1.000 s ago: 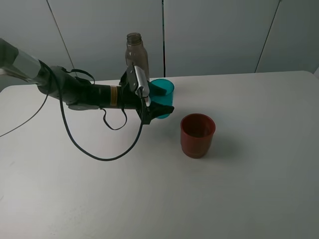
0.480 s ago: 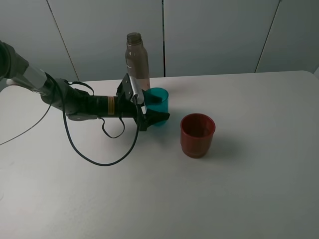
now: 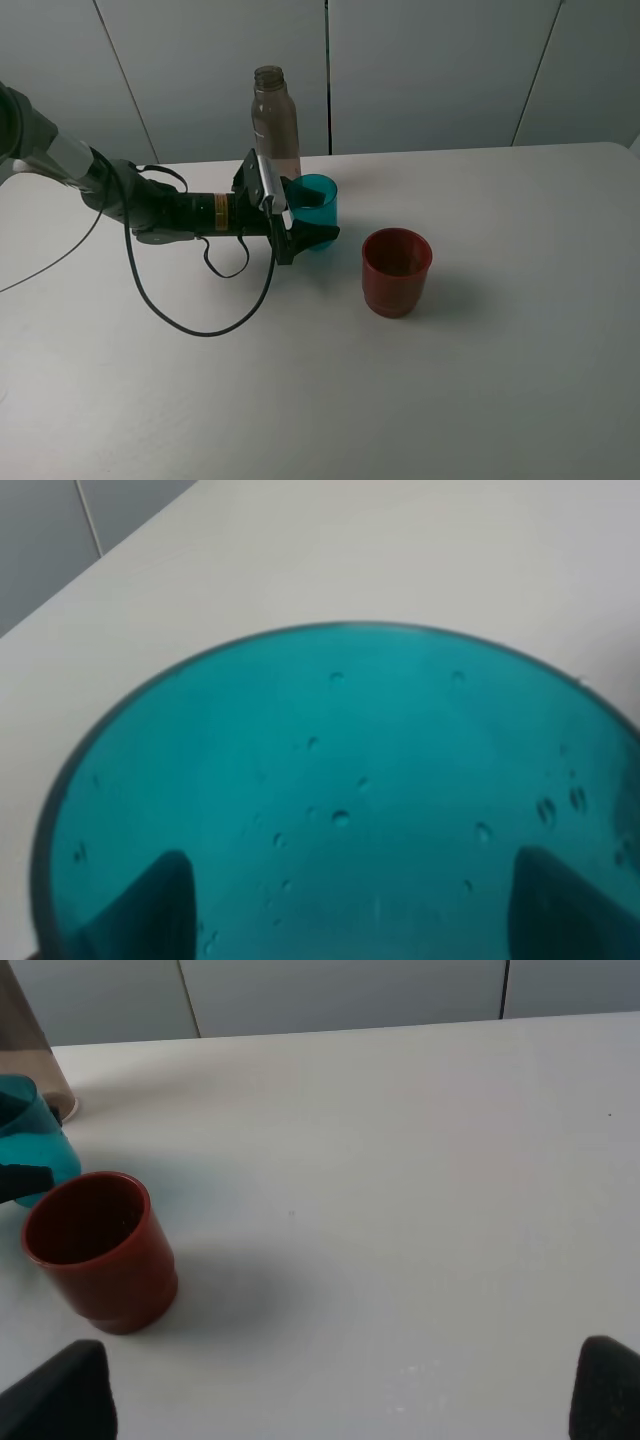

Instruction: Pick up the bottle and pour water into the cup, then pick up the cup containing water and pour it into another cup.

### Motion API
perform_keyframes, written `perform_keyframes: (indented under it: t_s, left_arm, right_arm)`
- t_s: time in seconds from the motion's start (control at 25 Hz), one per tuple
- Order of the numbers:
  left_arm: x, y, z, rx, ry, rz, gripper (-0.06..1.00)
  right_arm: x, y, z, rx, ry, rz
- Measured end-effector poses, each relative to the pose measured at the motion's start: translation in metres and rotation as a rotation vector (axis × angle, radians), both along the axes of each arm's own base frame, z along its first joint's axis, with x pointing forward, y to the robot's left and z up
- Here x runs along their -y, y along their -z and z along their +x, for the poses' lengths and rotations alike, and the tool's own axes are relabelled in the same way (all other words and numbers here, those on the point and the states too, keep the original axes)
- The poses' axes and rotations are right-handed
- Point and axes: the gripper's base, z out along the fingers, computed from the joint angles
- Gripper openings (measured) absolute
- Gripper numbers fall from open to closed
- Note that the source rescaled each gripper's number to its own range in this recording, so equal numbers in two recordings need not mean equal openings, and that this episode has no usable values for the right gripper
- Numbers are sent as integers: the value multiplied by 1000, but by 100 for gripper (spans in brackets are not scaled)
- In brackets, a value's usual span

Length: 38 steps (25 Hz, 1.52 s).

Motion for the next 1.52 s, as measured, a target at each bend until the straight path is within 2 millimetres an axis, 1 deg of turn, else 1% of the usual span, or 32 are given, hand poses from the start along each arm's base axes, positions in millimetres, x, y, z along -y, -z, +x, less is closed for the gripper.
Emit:
perform_keyframes:
  t_s: [0.28,0.52,1.0,1.04,1.08,1.2,1.24,1.28,1.36,1.44,1.52]
  left_arm:
    - [-1,0,0,2,1,1,2]
    - [-1,5,-2,-8,12,4,2]
    - [0,6,-3,-5,28,10,2]
    - [0,6,-3,-5,29,11,9]
    - [0,6,-3,-5,29,11,19]
    - [0,6,-3,-4,31,12,70]
    - [0,6,-4,-4,35,14,84]
    - [0,6,-4,-3,37,15,90]
    - [0,6,-4,-5,38,16,94]
    - [-1,7,-4,-21,33,34,95]
    - [-1,3,-3,-26,37,67,95]
  right_arm:
    - [0,0,0,0,0,0]
    - [0,0,0,0,0,0]
    - [0,0,0,0,0,0]
    - [0,0,0,0,0,0]
    - [0,0,0,0,0,0]
    - [0,0,0,0,0,0]
    - [0,0,0,0,0,0]
    - [0,0,0,0,0,0]
    - [0,0,0,0,0,0]
    - [0,0,0,0,0,0]
    - [0,0,0,0,0,0]
